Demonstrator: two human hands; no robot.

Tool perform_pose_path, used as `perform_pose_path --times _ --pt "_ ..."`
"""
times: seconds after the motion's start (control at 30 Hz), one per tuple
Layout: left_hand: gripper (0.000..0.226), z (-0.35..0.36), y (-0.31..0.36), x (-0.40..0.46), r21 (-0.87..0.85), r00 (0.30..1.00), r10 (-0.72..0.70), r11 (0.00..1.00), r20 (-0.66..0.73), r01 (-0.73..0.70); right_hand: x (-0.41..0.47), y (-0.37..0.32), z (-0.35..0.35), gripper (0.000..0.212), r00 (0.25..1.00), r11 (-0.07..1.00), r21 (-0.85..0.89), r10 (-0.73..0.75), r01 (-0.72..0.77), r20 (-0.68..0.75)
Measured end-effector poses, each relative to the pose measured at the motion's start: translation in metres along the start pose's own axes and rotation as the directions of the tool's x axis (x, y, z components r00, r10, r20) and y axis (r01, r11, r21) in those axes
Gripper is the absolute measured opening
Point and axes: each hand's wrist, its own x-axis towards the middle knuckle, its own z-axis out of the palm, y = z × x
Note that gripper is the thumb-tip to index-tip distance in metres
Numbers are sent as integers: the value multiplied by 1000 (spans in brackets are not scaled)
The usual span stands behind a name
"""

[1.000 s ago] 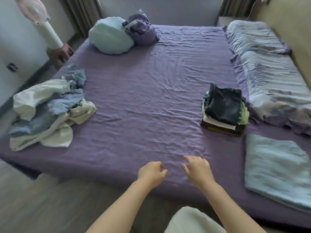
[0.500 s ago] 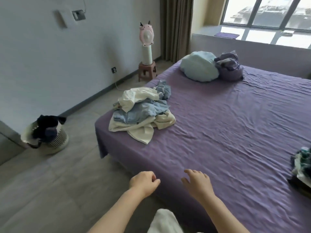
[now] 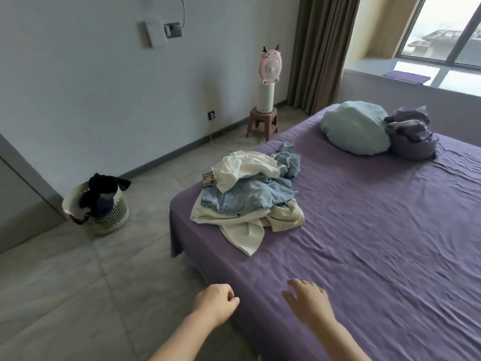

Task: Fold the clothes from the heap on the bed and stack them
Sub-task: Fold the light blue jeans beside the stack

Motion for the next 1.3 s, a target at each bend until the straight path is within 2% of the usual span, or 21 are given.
perform_pose_path --times 0.27,0.53,0.63,0.77,0.97,1.17,1.23,1.3 --pt "28 -23 28 92 -26 998 -68 997 15 68 115 16 -28 44 997 998 0 -61 61 55" --pt "24 -54 27 163 -136 993 -107 984 43 112 212 -14 -71 36 986 987 -12 -157 158 54" --pt "24 -68 11 200 -188 988 -143 970 66 153 250 -27 -73 36 989 989 24 -144 143 46" --pt "33 -89 -18 260 -159 981 -173 970 86 185 296 -39 -67 47 987 991 20 -133 131 87" --pt "52 -118 -53 360 -125 968 -231 962 95 242 366 -57 -53 66 987 999 47 -11 4 159" --pt "57 -118 -63 432 -123 953 -294 946 66 300 422 -68 -20 76 978 995 75 52 -69 203" --pt "59 -114 -65 447 -197 943 -321 922 89 332 432 -70 -11 66 977 990 97 77 -98 199" --pt "60 -112 -66 458 -289 923 -368 877 113 384 436 -68 -9 41 975 975 145 141 -166 169"
